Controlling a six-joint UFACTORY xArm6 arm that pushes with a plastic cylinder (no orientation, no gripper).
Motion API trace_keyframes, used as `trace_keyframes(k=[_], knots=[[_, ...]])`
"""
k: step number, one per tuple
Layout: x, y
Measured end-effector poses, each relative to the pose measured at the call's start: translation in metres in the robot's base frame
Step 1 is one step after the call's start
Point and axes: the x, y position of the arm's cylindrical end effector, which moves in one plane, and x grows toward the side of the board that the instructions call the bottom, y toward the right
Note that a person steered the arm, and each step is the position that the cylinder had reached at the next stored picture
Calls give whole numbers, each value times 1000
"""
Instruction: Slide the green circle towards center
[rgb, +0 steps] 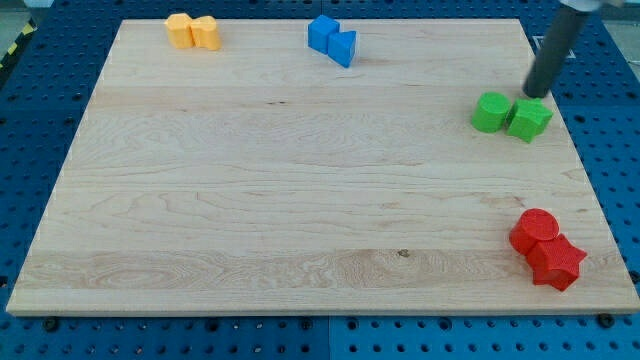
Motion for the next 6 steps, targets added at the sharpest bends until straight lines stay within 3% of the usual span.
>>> trace_keyframes(k=[1,6], knots=[[25,2],[14,-24]])
